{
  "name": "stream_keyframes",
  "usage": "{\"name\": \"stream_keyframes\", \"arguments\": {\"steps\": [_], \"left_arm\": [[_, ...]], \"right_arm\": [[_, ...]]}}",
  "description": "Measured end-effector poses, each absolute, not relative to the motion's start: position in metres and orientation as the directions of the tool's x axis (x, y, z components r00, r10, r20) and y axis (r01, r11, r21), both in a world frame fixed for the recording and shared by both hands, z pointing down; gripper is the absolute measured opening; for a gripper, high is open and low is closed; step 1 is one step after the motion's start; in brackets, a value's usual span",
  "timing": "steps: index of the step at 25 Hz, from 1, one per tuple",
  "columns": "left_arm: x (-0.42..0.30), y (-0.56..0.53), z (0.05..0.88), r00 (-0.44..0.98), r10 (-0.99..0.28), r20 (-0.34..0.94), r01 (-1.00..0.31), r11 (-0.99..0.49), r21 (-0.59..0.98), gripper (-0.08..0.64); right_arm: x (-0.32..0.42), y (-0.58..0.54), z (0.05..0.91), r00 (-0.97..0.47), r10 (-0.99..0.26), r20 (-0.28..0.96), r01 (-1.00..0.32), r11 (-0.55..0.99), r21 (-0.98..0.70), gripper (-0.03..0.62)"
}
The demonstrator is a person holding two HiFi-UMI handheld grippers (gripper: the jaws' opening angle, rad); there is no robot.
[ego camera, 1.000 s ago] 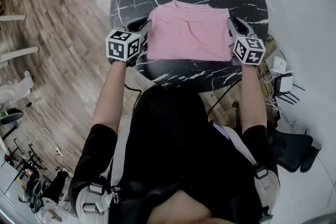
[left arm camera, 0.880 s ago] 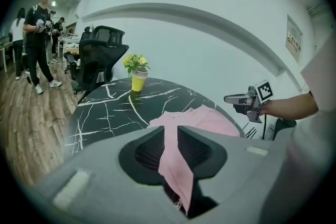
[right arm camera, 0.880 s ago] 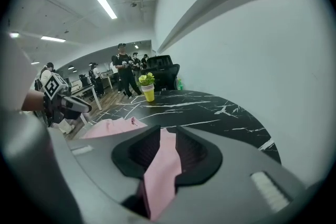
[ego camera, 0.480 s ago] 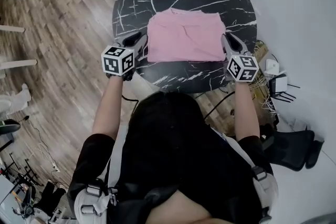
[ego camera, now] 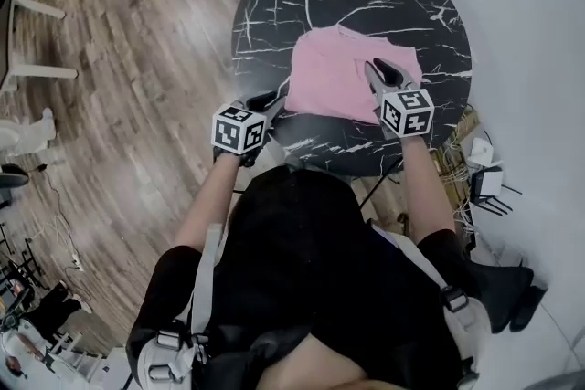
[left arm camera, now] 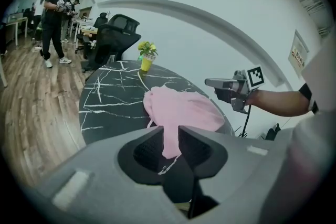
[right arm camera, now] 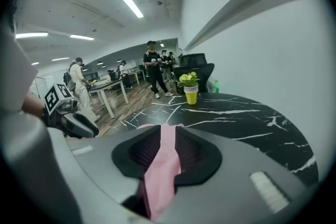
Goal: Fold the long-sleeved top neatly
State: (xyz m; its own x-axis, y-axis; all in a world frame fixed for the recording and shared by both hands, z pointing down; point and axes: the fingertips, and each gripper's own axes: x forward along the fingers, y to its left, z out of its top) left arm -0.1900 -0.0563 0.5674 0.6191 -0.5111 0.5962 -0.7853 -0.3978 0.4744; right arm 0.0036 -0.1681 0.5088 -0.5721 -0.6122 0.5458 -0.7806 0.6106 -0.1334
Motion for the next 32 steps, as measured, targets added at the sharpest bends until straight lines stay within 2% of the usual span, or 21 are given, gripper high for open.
{"name": "stream_keyframes", "arguments": {"steps": [5,12,16,21,24,32], "left_arm": [[-0.193,-0.039,0.584,0.607,-0.496,0.621,-0.794,-0.341,0.503,0.092],[-0.193,-0.028,0.602,0.573,-0.508,0.643,-0.815,-0.274,0.510,0.094],[-0.190,-0.023,0.608,0.562,-0.509,0.652,-0.822,-0.254,0.510,0.094],[-0.179,-0.021,0.620,0.580,-0.473,0.663,-0.809,-0.243,0.535,0.134],[-0.175,-0.028,0.626,0.584,-0.459,0.670,-0.807,-0.238,0.541,0.168],[-0.150,-0.038,0.638,0.653,-0.404,0.640,-0.743,-0.180,0.644,0.189]], "right_arm": [[-0.065,-0.184,0.525,-0.645,-0.505,0.574,-0.692,0.704,-0.159,0.094],[-0.127,-0.201,0.562,-0.649,-0.407,0.643,-0.647,0.740,-0.185,0.103],[-0.144,-0.211,0.586,-0.592,-0.380,0.711,-0.683,0.705,-0.192,0.180],[-0.155,-0.213,0.607,-0.502,-0.329,0.800,-0.751,0.624,-0.215,0.285],[-0.160,-0.214,0.618,-0.478,-0.299,0.826,-0.772,0.592,-0.233,0.302],[-0.156,-0.220,0.642,-0.436,-0.254,0.864,-0.807,0.535,-0.250,0.304]]}}
